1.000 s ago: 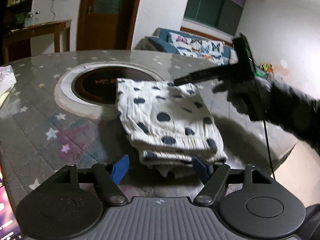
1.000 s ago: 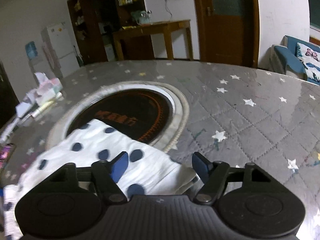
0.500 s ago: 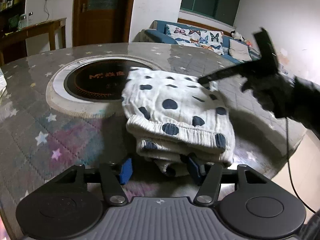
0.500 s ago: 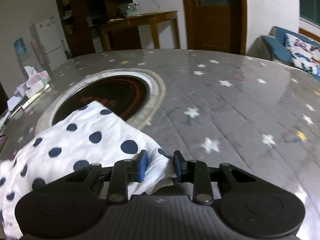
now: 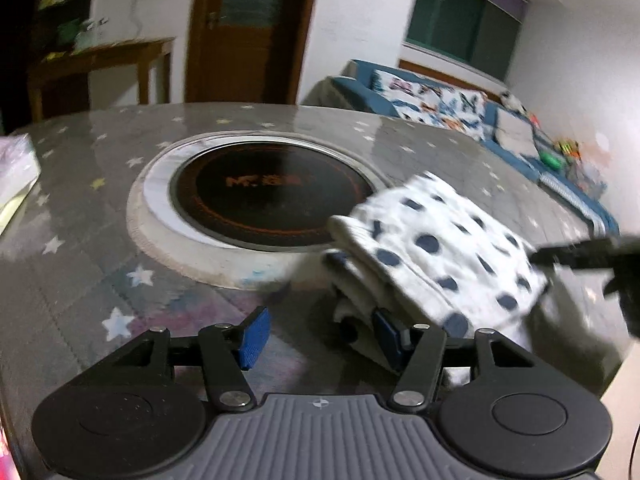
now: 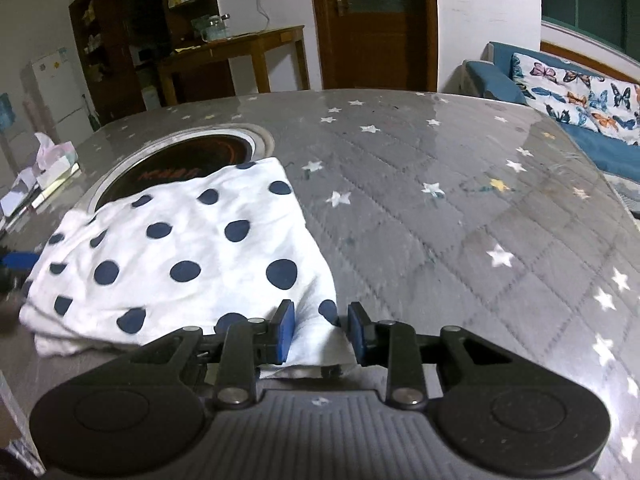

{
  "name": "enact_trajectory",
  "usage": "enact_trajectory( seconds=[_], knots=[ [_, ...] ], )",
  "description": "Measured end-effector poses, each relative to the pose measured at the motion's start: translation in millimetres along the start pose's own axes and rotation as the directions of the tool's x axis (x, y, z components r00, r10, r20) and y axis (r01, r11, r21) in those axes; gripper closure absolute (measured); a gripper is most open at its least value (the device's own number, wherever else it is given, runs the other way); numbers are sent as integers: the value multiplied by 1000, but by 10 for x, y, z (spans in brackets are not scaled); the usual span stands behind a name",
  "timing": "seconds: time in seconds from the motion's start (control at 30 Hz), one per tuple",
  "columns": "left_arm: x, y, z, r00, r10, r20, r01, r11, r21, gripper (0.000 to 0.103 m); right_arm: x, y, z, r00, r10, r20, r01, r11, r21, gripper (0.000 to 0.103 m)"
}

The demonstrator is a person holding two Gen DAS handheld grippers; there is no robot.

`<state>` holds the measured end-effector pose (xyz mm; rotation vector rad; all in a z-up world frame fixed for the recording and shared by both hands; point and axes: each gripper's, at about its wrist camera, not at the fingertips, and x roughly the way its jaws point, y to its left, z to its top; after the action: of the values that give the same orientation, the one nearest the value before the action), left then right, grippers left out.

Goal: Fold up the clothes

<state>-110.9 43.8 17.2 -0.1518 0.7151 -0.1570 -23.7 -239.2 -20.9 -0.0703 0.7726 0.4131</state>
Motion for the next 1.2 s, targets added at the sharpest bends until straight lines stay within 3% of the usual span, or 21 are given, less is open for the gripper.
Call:
enact_trajectory(
  seconds=[0.17,0.27,0.4,0.57,0.67,0.9,1.07,1.2],
  knots=[
    [-85,146,84,1000,-7,3,7,994,-106,41,-156,193,147,996,-9,89,17,996,-86,68],
    [-129,67,137,999,-40,11,41,992,-117,40,-186,417,242,991,64,117,-45,987,-154,64],
    [-109,-102,200,997,-71,3,71,993,-98,37,-171,804,265,982,163,100,-129,950,-285,57],
    [43,-283,250,998,-58,-23,57,997,-48,38,-136,1198,160,969,244,43,-207,893,-400,49],
    [172,-350,304,999,-34,-36,34,999,2,39,-153,1440,20,965,263,20,-215,829,-516,46],
    [407,-326,410,997,-5,-72,6,1000,14,43,-137,1860,-272,966,257,-8,-184,668,-721,39],
    [305,-271,446,998,-3,-66,1,999,-36,41,-38,2066,-435,971,239,-3,-137,546,-826,38],
    [222,-190,432,997,1,-76,-10,992,-128,37,-4,2174,-515,972,230,39,-78,475,-877,40]
  ],
)
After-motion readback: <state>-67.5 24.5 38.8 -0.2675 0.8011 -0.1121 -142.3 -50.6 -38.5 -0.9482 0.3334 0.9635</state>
